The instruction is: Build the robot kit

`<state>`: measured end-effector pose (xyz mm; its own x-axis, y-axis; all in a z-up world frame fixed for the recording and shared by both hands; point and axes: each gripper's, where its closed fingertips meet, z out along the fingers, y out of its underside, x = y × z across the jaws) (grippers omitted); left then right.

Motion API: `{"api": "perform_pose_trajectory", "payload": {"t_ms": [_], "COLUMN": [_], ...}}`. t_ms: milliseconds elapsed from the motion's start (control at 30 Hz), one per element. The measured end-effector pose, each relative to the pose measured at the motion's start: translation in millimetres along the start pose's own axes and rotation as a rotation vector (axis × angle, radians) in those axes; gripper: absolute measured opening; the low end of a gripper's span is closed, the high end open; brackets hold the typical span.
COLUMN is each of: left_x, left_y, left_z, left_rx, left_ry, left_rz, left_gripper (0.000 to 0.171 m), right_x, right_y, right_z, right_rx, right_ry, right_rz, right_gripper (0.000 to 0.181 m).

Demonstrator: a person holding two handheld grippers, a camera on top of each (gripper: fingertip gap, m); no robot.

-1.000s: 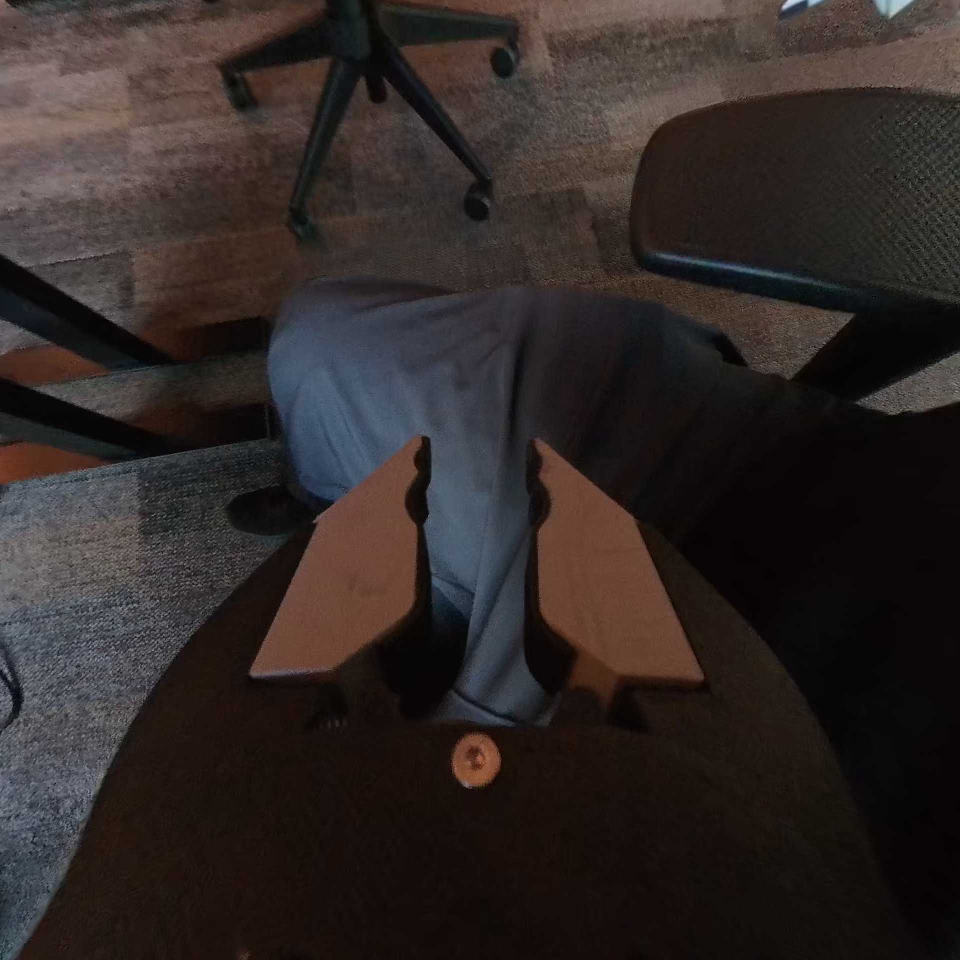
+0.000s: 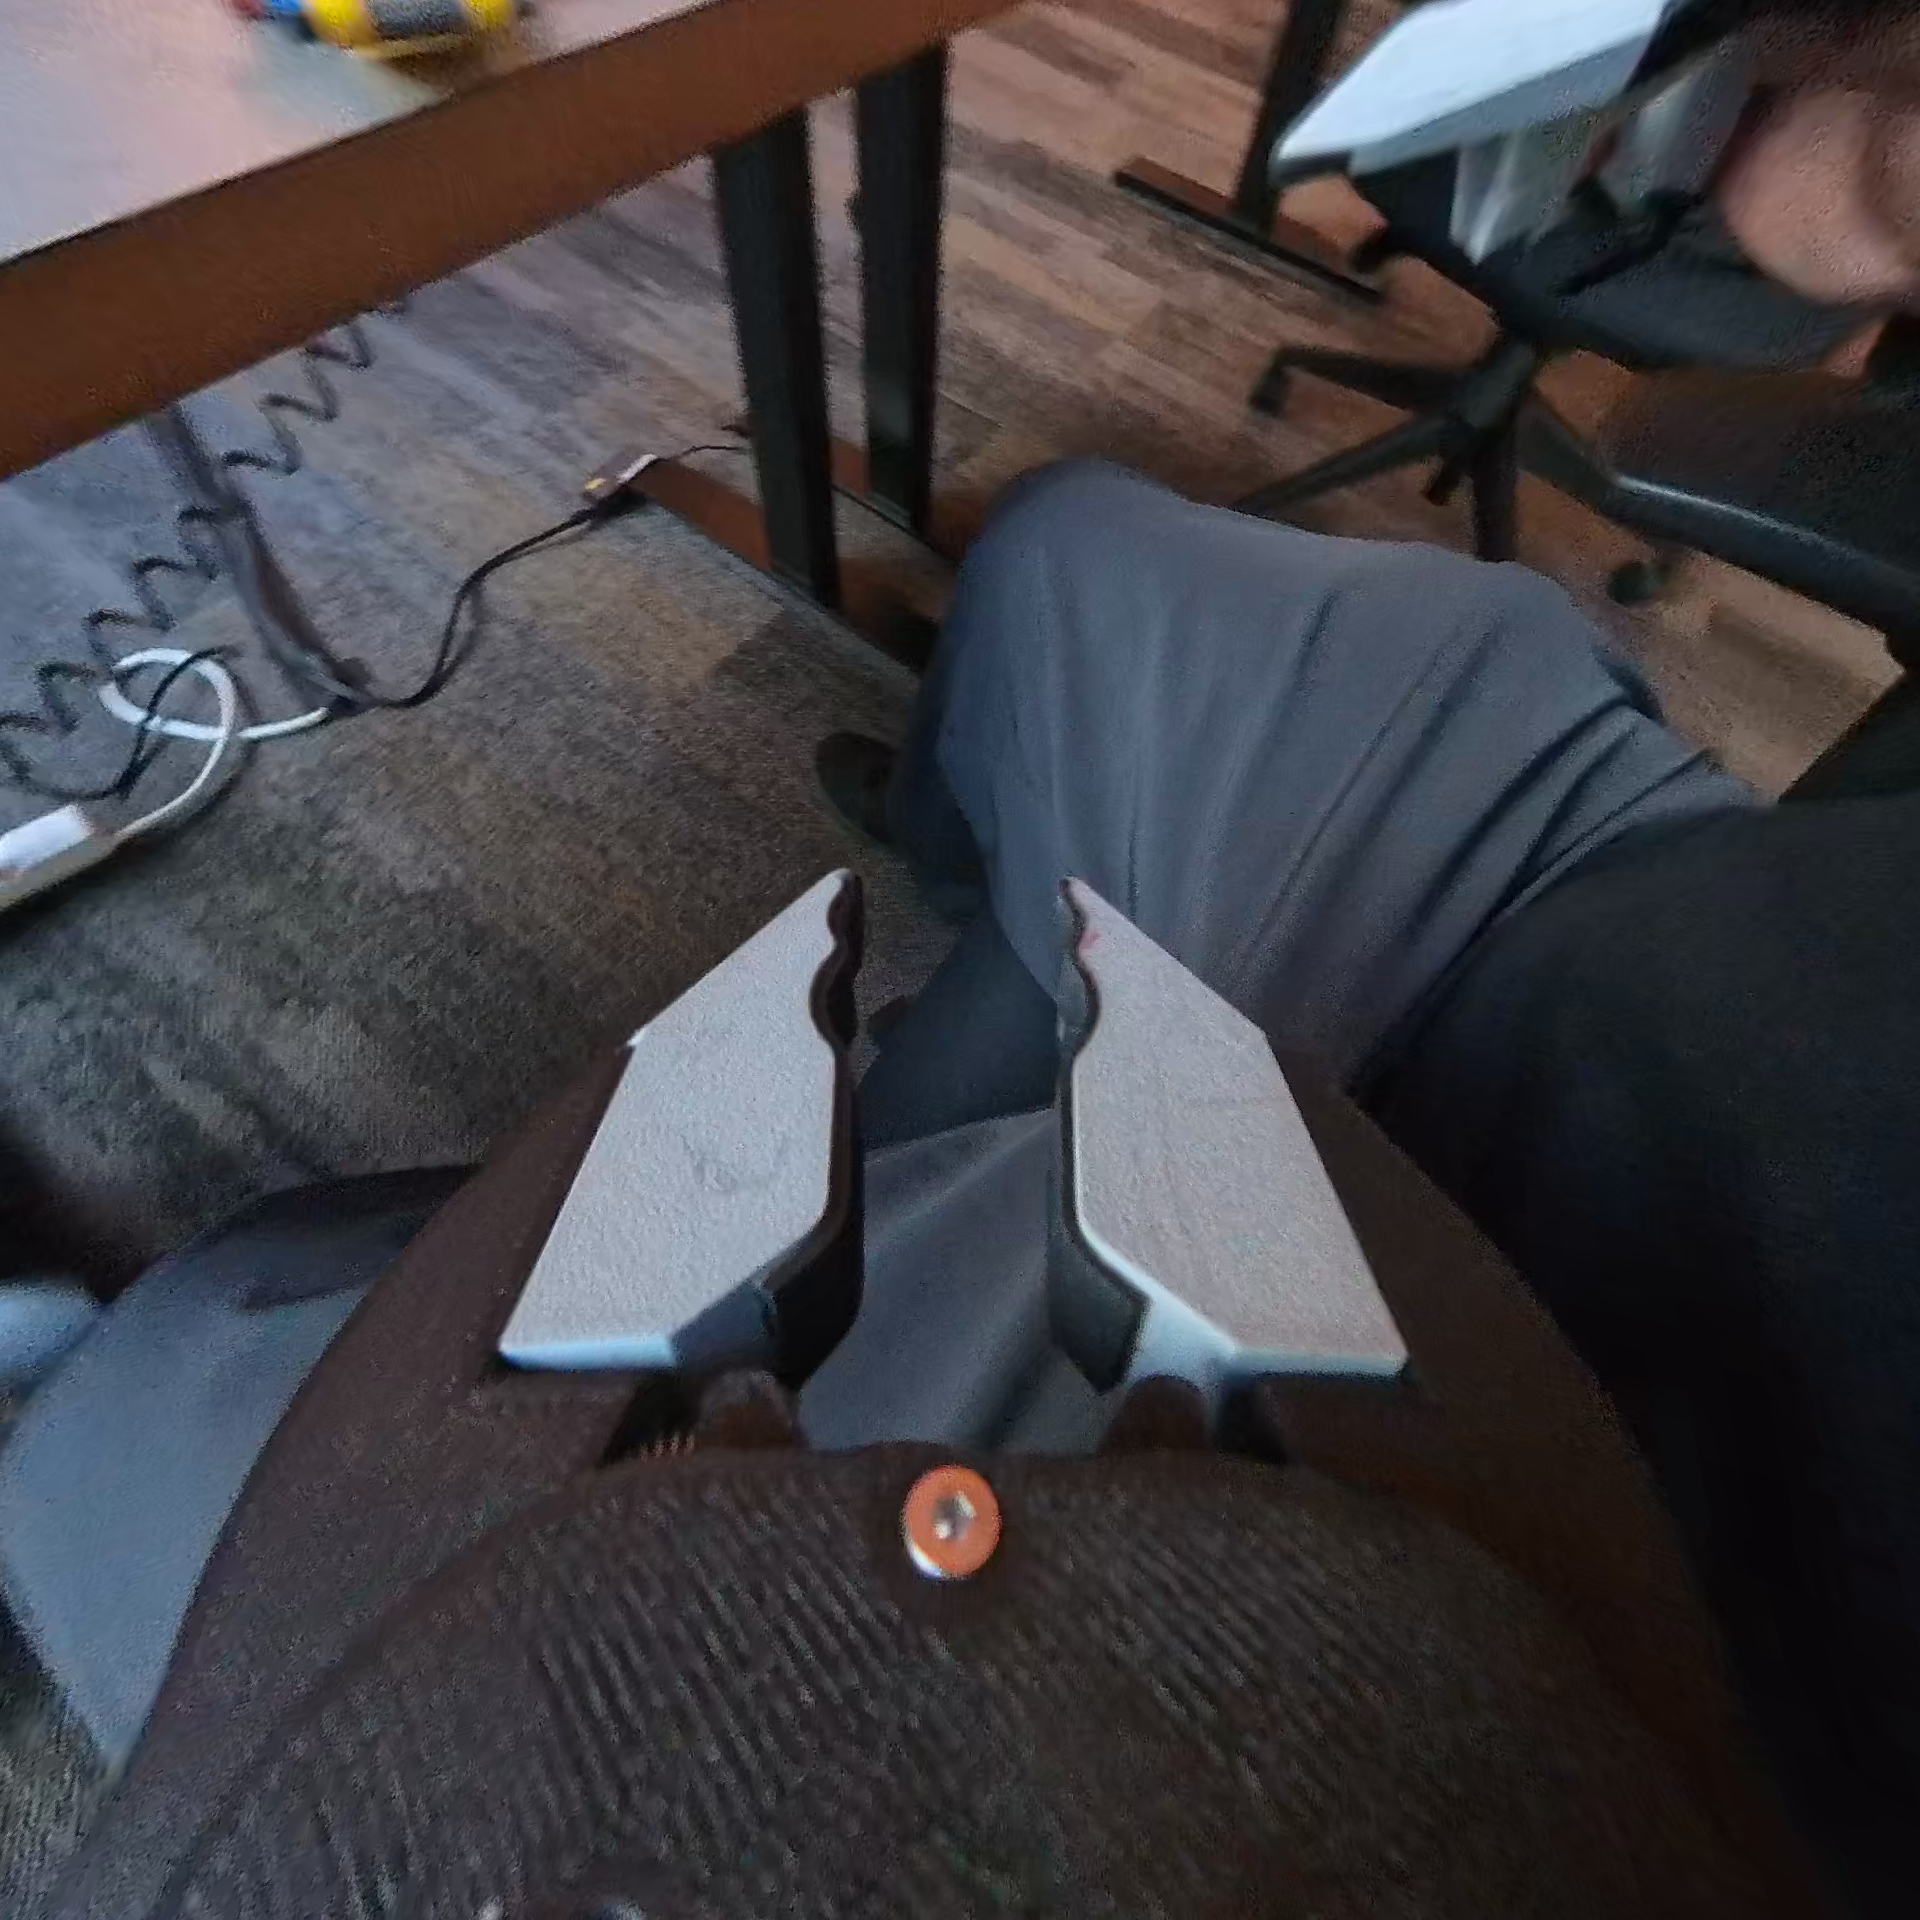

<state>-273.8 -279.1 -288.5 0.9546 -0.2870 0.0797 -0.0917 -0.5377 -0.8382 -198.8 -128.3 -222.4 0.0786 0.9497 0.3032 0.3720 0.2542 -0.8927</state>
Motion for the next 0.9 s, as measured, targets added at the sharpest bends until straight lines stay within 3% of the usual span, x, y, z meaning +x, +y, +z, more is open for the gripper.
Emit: {"api": "perform_pose_trajectory", "payload": {"t_ms": [100, 233, 333, 467, 567, 667, 733, 800, 900], "left_x": [-24.3, -45.9, -45.6, -41.6, -38.6, -23.6, -18.2, -14.2, -8.6], "left_y": [15.6, 33.2, 59.6, 85.1, 91.8, 98.8, 98.9, 96.4, 93.8], "left_z": [-35.4, -81.1, -101.2, -131.7, -152.0, -164.0, -171.9, -179.2, -185.7], "left_rx": [-0.011, -0.008, -0.050, -0.070, -0.023, -0.004, -0.016, -0.021, -0.015], "left_ry": [-0.161, -0.340, -0.430, -0.570, -0.633, -0.645, -0.673, -0.691, -0.680], "left_rz": [-0.032, -0.098, -0.172, -0.241, -0.339, -0.385, -0.349, -0.296, -0.233], "left_gripper": [0.033, 0.029, 0.030, 0.030, 0.030, 0.030, 0.030, 0.030, 0.030], "right_x": [-50.6, -131.5, -204.9, -286.2, -327.4, -359.5, -373.2, -383.5, -382.2], "right_y": [-42.9, -75.1, -95.4, -115.1, -104.2, -74.2, -48.1, -25.4, -15.7], "right_z": [62.5, 139.4, 185.5, 237.8, 267.6, 274.4, 270.0, 262.6, 263.2], "right_rx": [0.102, 0.140, 0.135, 0.106, -0.003, -0.149, -0.246, -0.342, -0.396], "right_ry": [-0.202, -0.461, -0.645, -0.759, -0.788, -0.817, -0.817, -0.840, -0.808], "right_rz": [-0.017, -0.071, -0.184, -0.289, -0.225, -0.178, -0.203, -0.233, -0.214], "right_gripper": [0.081, 0.080, 0.074, 0.068, 0.065, 0.066, 0.064, 0.051, 0.048]}}
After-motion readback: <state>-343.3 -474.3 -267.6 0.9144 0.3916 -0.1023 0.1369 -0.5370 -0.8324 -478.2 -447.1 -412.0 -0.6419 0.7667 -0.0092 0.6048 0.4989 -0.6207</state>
